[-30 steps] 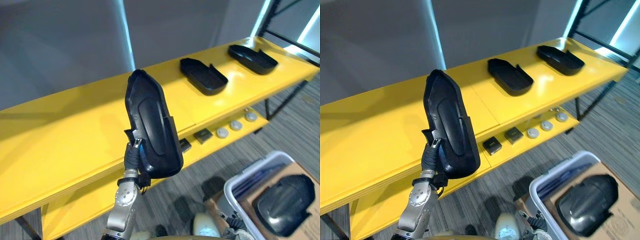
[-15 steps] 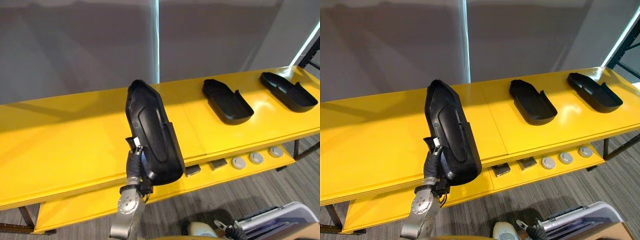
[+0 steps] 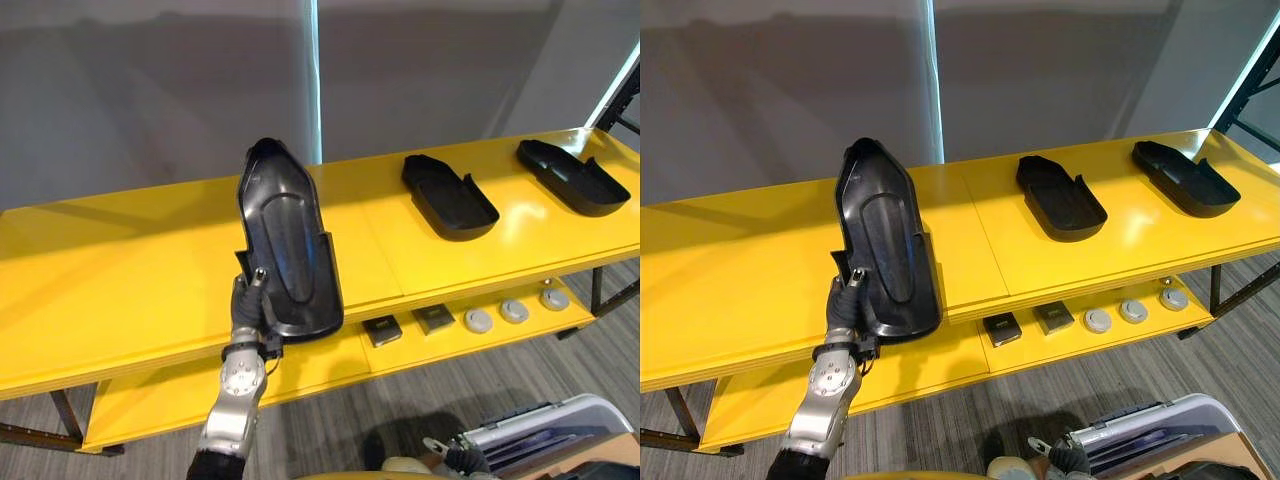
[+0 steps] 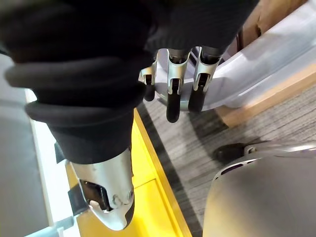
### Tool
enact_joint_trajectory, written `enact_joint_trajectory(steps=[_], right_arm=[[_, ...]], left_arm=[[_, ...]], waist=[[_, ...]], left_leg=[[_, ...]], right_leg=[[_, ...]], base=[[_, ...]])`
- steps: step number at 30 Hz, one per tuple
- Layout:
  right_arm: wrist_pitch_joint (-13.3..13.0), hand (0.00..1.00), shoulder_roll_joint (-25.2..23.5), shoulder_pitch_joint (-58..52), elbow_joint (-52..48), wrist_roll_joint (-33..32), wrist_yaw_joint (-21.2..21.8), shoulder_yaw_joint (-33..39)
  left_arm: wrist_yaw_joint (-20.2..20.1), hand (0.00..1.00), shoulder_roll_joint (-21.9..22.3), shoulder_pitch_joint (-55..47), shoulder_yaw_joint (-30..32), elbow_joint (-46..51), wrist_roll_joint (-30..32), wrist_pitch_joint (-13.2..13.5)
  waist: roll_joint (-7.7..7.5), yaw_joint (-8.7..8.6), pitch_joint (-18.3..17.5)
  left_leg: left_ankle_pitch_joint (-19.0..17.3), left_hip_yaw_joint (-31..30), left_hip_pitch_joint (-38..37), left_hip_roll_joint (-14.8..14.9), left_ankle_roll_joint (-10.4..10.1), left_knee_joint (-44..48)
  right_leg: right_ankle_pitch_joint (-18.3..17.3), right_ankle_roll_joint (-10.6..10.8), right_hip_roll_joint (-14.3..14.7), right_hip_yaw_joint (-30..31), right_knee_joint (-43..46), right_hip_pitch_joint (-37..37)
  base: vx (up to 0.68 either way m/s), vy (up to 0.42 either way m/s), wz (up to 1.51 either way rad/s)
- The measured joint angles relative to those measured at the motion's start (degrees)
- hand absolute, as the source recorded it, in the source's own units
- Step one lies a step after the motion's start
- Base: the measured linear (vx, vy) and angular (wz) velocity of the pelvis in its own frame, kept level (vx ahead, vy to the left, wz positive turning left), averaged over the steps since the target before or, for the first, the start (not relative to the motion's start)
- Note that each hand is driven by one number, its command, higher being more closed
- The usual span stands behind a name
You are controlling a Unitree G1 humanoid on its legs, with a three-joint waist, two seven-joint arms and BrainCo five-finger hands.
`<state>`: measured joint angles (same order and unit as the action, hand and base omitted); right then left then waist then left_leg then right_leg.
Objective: Walk over and take plastic housings, then place them on the shelf
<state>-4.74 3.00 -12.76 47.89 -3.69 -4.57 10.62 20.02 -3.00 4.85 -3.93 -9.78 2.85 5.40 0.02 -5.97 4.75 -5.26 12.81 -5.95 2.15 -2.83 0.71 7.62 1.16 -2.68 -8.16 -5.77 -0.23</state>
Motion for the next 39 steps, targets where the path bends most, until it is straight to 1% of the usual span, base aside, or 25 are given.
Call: enact_joint_trajectory(steps=[2,3,4,8,10,11,12,13,17,20,22,23,26,28,30,32,35,39], right_arm=[[-0.02,0.00,0.03,0.04,-0.06,0.52,0.32,-0.42],[0.00,0.00,0.04,0.05,-0.08,1.09,0.67,-0.60],[0.04,0.00,0.01,0.03,-0.08,1.21,0.91,-1.15],[0.11,0.00,0.01,0.06,-0.43,2.04,0.97,-2.21],[0.22,0.00,-0.07,0.07,-0.52,2.17,0.96,-2.25],[0.34,0.00,-0.18,0.06,-0.91,2.20,0.95,-2.29],[0.38,0.00,-0.22,-0.05,-1.29,2.21,0.96,-2.38],[0.39,0.00,-0.21,-0.05,-1.73,2.20,0.96,-2.48],[0.39,0.00,-0.16,0.14,-2.49,2.19,0.98,-2.68],[0.29,0.00,-0.23,0.09,-3.24,2.19,1.12,-2.87],[0.12,0.00,-0.10,0.08,-3.99,2.16,1.13,-3.71],[-0.02,0.00,-0.08,0.12,-4.21,2.15,1.15,-3.95],[-0.54,0.00,0.02,0.20,-4.70,2.15,1.15,-4.23],[-0.56,0.00,0.35,0.17,-5.05,2.15,1.23,-4.74],[-0.84,0.00,0.43,0.17,-5.71,2.15,1.45,-4.85],[-0.98,0.00,0.47,0.19,-6.22,2.15,1.51,-4.86],[-1.27,0.00,0.47,0.46,-6.55,2.15,1.56,-4.90],[-1.28,0.00,0.48,0.84,-6.53,2.15,1.53,-4.89]], left_arm=[[0.68,1.00,-0.03,2.06,1.09,-2.22,0.14,-0.70],[1.54,1.00,-0.06,3.22,1.93,-3.64,0.16,-1.25],[2.40,1.00,-0.22,4.67,2.79,-5.43,0.20,-1.92],[4.20,1.00,-0.95,8.15,5.03,-9.15,0.75,-3.58],[4.90,1.00,-1.58,9.79,5.93,-11.22,1.99,-4.33],[5.26,1.00,-2.25,11.10,6.42,-12.33,2.43,-5.04],[5.34,1.00,-2.56,11.94,6.68,-12.95,2.48,-5.17],[5.85,1.00,-3.38,13.98,7.30,-13.93,2.65,-5.66],[6.47,1.00,-5.66,17.60,9.34,-15.63,4.78,-7.37],[6.64,1.00,-7.09,19.69,10.23,-17.40,7.13,-7.69],[6.85,1.00,-7.85,20.78,11.44,-18.86,7.60,-7.85],[7.26,0.00,-8.47,21.51,11.88,-19.62,7.95,-8.13],[7.95,0.00,-9.43,22.44,13.54,-20.08,8.34,-8.76],[8.06,0.00,-10.04,23.03,14.97,-20.44,8.88,-9.38],[8.24,0.00,-10.19,23.18,16.00,-20.67,8.99,-9.88],[8.77,0.00,-10.41,23.69,16.39,-21.37,9.00,-10.00],[8.80,0.00,-10.51,24.83,17.15,-21.50,9.01,-10.07],[8.79,0.00,-10.78,25.55,17.51,-22.12,8.98,-10.08]], waist=[[-0.19,-0.32,-0.04],[-0.44,-1.04,-0.16],[-0.70,-1.23,-0.33],[-1.14,-1.46,-0.37],[-1.14,-2.60,-0.37],[-1.12,-2.70,-0.35],[-1.12,-2.71,-0.35],[-1.14,-2.81,-0.27],[-1.06,-2.85,-0.16],[-1.10,-2.92,-0.08],[-1.15,-2.95,0.10],[-1.25,-2.94,0.31],[-1.41,-2.92,1.54],[-1.58,-2.88,2.07],[-1.43,-2.87,2.28],[-1.22,-2.83,2.57],[-1.29,-2.82,3.56],[-1.25,-2.74,3.58]], left_leg=[[0.12,0.01,-0.33,-0.09,-0.16,-1.10],[0.25,0.12,-0.72,-0.12,-0.37,-1.95],[0.39,0.21,-0.94,-0.12,-0.60,-2.71],[0.45,1.37,-0.55,0.11,-0.69,-2.87],[0.65,1.43,-0.54,0.21,-0.99,-2.83],[0.68,1.49,-0.34,0.21,-1.01,-2.84],[0.69,1.56,-0.12,0.18,-0.97,-2.82],[1.29,1.61,0.10,0.03,-0.09,-2.78],[1.34,1.67,0.24,-0.16,0.00,-2.73],[1.32,1.61,0.22,-0.25,-0.02,-2.71],[1.30,1.61,0.23,-0.31,-0.01,-2.69],[1.27,1.60,0.26,-0.31,-0.01,-2.67],[0.85,1.67,0.51,-0.20,0.39,-2.31],[0.61,2.14,2.19,-0.14,0.12,-1.61],[0.61,2.63,2.45,0.01,0.11,-1.58],[0.61,2.96,2.37,0.20,0.09,-1.42],[0.60,3.07,2.70,0.49,0.09,-0.92],[0.62,3.17,3.32,0.86,0.09,-0.75]], right_leg=[[-0.01,0.00,0.02,0.00,-0.09,-0.08],[-0.01,0.00,0.10,0.10,-0.11,-0.12],[-0.01,0.00,0.20,0.21,-0.12,-0.22],[0.03,0.05,0.58,0.96,-0.12,-1.27],[0.27,0.40,0.69,0.97,-0.06,-1.30],[0.31,0.32,0.72,1.00,0.07,-1.56],[0.40,0.20,0.72,1.10,0.08,-1.85],[0.92,-0.43,0.72,1.23,0.10,-2.58],[1.07,-0.64,0.68,1.88,0.12,-3.08],[1.09,-0.66,0.54,1.89,0.12,-3.08],[1.09,-0.66,0.48,1.91,0.12,-3.10],[1.09,-0.66,0.48,1.93,0.12,-3.12],[1.10,-0.66,0.56,2.09,0.11,-3.28],[1.44,-0.78,0.52,2.39,0.10,-4.78],[1.64,-1.01,0.72,2.93,0.10,-5.26],[1.72,-1.13,0.94,3.27,0.10,-5.25],[1.78,-1.21,1.18,3.36,0.10,-5.38],[1.91,-1.40,1.55,3.38,0.12,-5.95]], base=[[-0.06,-0.013,0.01],[-0.03,-0.006,0.00],[0.00,0.000,0.00],[0.01,0.006,-0.15],[0.06,0.027,-0.05],[0.08,0.034,-0.05],[0.11,0.044,-0.06],[0.08,0.032,-0.06],[0.08,0.042,-0.09],[0.01,0.010,-0.01],[-0.04,0.009,0.00],[-0.06,-0.007,0.00],[-0.10,-0.020,-0.02],[-0.13,-0.034,-0.07],[-0.09,-0.041,-0.14],[-0.06,-0.030,-0.11],[-0.03,-0.010,-0.02],[0.00,0.000,0.00]])
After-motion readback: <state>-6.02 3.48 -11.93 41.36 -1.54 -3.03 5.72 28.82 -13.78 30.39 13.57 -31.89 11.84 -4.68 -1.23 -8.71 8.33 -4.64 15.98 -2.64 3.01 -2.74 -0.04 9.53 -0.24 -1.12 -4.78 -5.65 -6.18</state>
